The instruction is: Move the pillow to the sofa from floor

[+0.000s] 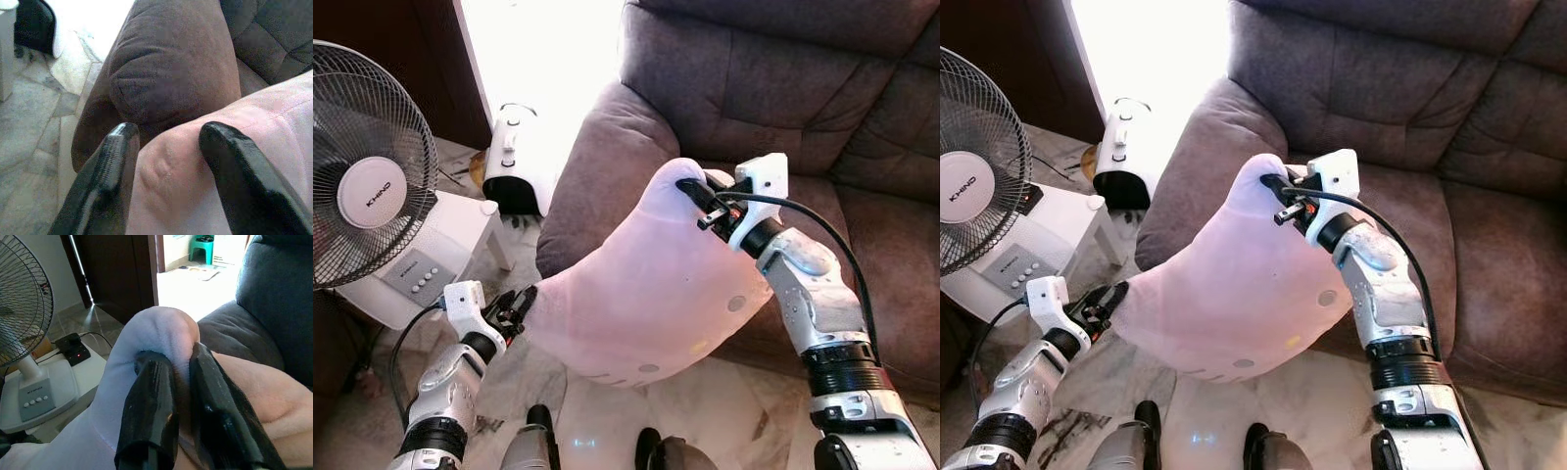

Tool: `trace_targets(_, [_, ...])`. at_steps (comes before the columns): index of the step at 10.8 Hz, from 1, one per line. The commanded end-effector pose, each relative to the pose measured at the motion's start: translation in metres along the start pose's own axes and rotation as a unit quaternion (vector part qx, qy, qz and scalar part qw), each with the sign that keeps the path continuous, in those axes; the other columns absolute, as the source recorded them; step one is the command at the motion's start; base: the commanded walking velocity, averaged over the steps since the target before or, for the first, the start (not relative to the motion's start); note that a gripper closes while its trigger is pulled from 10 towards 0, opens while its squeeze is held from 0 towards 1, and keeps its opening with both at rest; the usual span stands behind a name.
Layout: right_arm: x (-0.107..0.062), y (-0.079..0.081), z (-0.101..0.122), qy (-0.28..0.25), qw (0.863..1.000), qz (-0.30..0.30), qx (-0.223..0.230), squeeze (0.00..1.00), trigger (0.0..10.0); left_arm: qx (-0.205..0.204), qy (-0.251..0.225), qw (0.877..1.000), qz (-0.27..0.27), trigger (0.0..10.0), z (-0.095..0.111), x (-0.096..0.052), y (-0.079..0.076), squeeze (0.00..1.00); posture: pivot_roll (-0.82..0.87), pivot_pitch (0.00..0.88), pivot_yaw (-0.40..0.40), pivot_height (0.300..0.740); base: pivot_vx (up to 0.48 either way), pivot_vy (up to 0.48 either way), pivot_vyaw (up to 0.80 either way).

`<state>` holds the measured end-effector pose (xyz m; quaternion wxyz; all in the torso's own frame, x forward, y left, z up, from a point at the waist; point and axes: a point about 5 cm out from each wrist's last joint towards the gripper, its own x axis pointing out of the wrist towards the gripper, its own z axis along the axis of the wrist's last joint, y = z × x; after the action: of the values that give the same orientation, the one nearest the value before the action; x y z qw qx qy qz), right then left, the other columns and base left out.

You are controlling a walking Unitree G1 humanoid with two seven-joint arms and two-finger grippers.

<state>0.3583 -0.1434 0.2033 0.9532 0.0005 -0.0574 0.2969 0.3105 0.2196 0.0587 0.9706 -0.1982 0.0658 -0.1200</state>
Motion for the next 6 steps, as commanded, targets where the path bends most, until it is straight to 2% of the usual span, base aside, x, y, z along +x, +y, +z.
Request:
trace_targets(1, [-0.004,0.0,0.012,-0.026,1.0,0.003,-0.009,0.0,10.0,0.007,0.034,0.999,-0.001,10.0,-0.013,-0.005,0.003,0.0,-0.01,0.321,-0.138,0.74,0.0,0.0,0.0])
trace_targets(3, [-0.007,-0.001,0.013,-0.021,1.0,0.004,-0.01,0.0,10.0,-0.051,0.051,0.997,-0.027,10.0,-0.02,-0.006,0.004,0.0,-0.03,0.327,-0.144,0.74,0.0,0.0,0.0])
trace_targets(5, [-0.01,-0.001,0.013,-0.018,1.0,0.005,-0.012,0.0,10.0,-0.062,0.066,0.995,-0.033,10.0,-0.027,-0.006,0.001,0.0,-0.05,0.327,-0.152,0.74,0.0,0.0,0.0])
trace_targets(6, [-0.01,-0.001,0.013,-0.016,1.0,0.005,-0.013,0.0,10.0,-0.073,0.072,0.993,-0.054,10.0,-0.033,-0.005,-0.005,0.0,-0.05,0.326,-0.153,0.74,0.0,0.0,0.0])
